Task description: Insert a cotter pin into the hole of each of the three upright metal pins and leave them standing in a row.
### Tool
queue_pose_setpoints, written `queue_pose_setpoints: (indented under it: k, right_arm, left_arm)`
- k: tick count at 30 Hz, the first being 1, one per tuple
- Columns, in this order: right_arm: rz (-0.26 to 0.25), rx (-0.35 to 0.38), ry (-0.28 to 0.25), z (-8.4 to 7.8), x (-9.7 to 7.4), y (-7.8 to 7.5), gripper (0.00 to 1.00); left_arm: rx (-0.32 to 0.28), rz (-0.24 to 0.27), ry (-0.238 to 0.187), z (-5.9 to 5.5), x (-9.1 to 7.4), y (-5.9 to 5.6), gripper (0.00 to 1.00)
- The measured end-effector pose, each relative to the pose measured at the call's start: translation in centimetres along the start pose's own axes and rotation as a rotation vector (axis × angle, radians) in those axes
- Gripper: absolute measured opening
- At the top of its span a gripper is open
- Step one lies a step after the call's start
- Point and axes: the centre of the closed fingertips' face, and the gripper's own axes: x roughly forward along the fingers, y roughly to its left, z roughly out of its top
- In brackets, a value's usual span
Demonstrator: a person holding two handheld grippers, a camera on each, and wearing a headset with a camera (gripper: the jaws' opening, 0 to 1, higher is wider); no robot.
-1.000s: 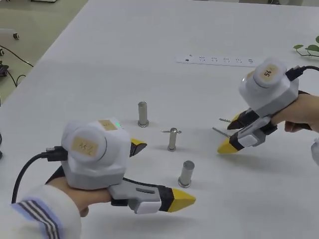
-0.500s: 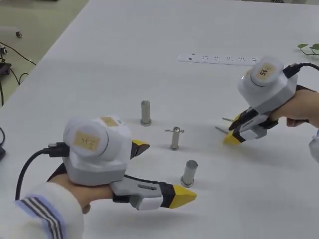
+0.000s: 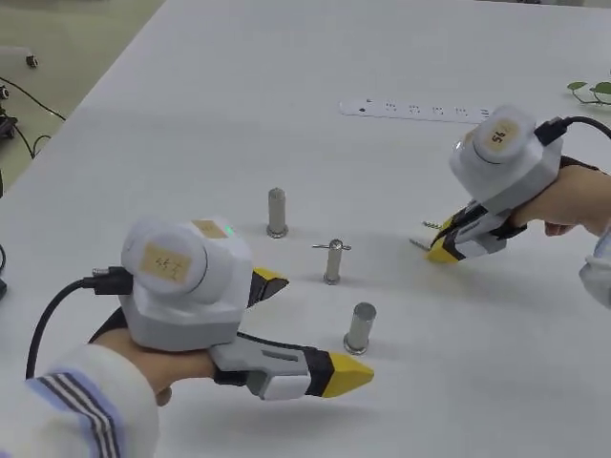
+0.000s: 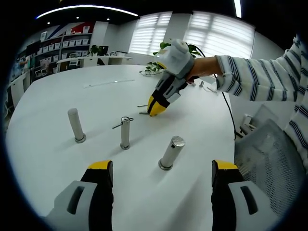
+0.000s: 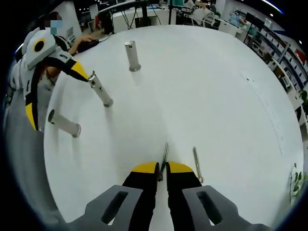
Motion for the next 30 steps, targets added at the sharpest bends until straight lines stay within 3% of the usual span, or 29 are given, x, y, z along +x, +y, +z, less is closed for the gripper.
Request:
queue_pose_setpoints:
  k: [4,10,11,15,21,30]
  right_arm:
    - [-0.005,-0.089,0.0,0.0,0.0,0.0,0.06]
    - [-0.015,-0.033,-0.019,0.0,0.0,-0.1,0.05]
    - [-0.015,0.012,-0.032,0.1,0.0,-0.1,0.05]
    - [0.003,0.04,-0.067,0.1,0.0,-0.1,0.04]
    - [0.0,-0.035,-0.05,0.3,0.1,0.1,0.04]
    - [0.005,-0.076,-0.026,0.5,-0.6,0.2,0.03]
  left_arm:
    - [-0.008,-0.003,0.009,-0.3,-0.1,0.0,0.83]
    - [-0.024,-0.018,0.017,-0.5,-0.2,-0.2,0.84]
    - [-0.025,-0.021,0.017,-0.6,-0.2,-0.3,0.84]
    - [-0.022,-0.028,0.022,-0.7,-0.2,-0.6,0.84]
    - [-0.017,-0.04,0.033,-1.0,-0.5,-1.0,0.82]
    - [-0.005,-0.025,-0.001,-0.1,-1.3,-0.8,0.76]
